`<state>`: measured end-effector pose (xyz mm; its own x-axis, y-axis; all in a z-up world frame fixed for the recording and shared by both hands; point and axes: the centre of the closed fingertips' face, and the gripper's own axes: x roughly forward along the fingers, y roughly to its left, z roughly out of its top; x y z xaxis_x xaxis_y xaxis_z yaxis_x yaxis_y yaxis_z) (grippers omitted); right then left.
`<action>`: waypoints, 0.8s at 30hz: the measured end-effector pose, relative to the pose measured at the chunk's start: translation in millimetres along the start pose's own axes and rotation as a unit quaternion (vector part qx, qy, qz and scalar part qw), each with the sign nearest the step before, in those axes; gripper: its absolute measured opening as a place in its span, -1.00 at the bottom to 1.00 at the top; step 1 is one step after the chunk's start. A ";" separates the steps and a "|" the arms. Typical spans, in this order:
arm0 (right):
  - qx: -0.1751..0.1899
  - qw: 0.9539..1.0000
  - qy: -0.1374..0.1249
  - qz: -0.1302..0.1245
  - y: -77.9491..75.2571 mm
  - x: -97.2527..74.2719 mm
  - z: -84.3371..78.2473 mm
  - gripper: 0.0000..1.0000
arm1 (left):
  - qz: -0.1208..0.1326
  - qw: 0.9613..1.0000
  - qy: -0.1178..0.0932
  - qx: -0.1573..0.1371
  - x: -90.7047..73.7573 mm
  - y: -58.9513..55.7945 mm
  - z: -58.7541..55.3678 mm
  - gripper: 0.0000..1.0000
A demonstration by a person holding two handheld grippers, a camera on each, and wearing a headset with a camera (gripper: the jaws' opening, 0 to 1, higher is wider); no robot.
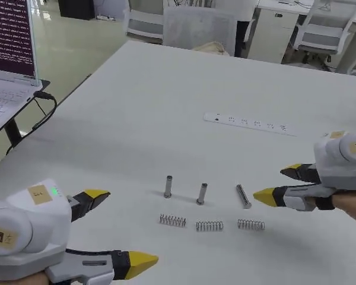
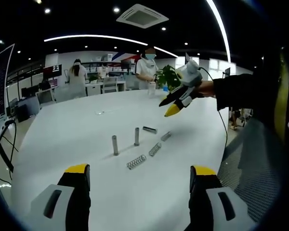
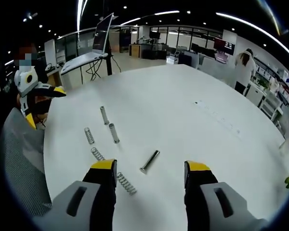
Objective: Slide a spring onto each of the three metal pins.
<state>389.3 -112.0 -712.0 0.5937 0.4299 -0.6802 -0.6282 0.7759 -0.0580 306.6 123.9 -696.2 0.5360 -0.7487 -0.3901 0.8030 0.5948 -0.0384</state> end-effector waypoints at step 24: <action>0.008 0.996 0.086 0.015 -12.2 60.7 -9.9 -0.26 | -0.005 1.000 0.009 -0.001 4.4 -1.2 -3.3 0.61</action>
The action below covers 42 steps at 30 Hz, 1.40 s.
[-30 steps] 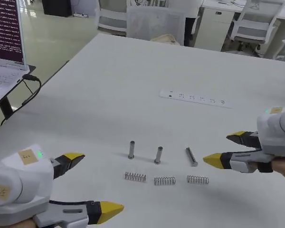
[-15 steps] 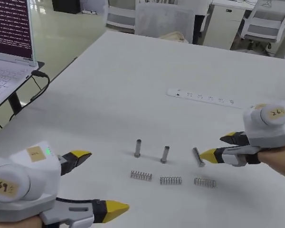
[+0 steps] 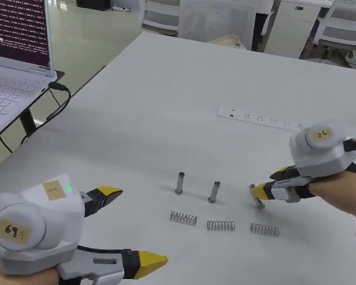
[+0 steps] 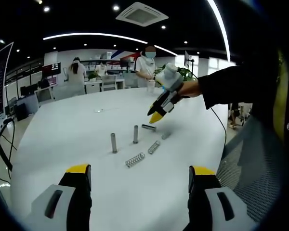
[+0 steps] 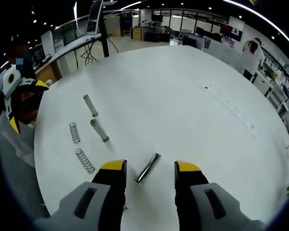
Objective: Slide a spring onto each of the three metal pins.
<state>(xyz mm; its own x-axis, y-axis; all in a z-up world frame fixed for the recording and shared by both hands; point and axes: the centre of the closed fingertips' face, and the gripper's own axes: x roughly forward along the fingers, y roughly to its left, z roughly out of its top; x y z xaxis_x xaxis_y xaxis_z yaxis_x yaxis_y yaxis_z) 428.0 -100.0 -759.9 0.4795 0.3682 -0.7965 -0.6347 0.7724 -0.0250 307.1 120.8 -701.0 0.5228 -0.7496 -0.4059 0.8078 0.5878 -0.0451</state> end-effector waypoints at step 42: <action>0.027 0.992 0.114 -0.037 -2.1 34.7 -10.7 -0.83 | -0.003 1.000 -0.009 -0.006 -0.9 0.0 2.5 0.52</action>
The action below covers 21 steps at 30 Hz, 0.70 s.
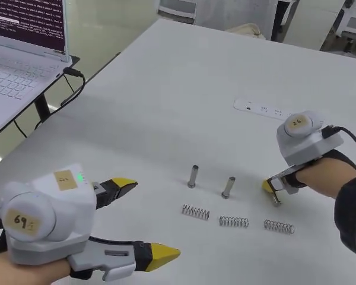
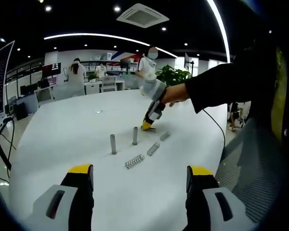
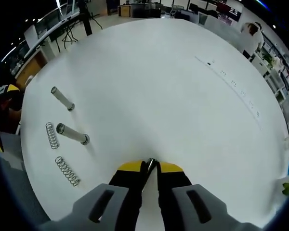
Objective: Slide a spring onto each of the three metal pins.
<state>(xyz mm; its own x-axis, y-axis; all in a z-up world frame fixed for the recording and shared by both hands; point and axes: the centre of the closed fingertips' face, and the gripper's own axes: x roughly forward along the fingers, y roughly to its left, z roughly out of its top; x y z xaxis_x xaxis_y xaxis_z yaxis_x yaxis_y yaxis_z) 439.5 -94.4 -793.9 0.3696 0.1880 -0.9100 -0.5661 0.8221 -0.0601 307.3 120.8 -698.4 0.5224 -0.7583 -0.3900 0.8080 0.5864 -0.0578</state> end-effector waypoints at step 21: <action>-0.012 1.000 -0.013 0.000 1.3 -7.2 -0.6 -0.90 | -0.004 1.000 -0.001 0.001 0.3 -1.2 0.8 0.50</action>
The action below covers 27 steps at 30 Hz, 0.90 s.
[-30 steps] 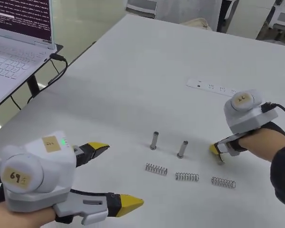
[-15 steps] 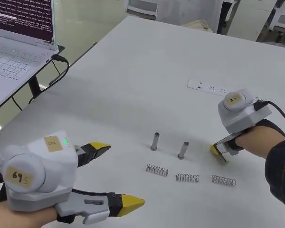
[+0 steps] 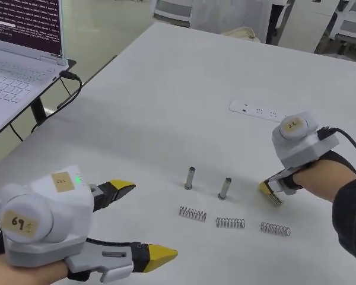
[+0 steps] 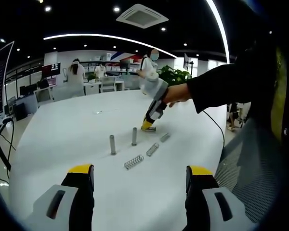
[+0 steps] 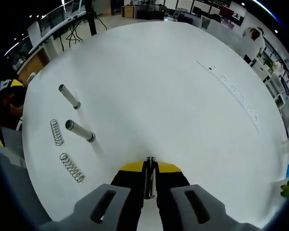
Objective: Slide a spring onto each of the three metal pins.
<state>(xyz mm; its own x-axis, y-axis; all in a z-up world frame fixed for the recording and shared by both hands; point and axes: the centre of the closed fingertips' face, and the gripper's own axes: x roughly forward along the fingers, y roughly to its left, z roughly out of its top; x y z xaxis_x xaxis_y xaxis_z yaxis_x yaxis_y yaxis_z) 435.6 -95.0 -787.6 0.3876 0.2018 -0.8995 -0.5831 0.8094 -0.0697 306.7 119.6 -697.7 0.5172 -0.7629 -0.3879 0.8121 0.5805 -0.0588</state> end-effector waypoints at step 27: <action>0.036 0.997 -0.063 -0.001 7.9 -36.9 -12.0 -0.92 | -0.006 1.000 -0.004 0.012 -0.9 -5.2 5.3 0.49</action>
<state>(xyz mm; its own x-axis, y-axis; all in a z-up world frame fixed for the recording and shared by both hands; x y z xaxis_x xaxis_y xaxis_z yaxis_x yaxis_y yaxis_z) 408.1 -102.6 -760.1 0.4782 0.2653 -0.8372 -0.5320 0.8460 -0.0358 303.5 115.8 -692.2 0.5090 -0.7719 -0.3808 0.8245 0.5644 -0.0419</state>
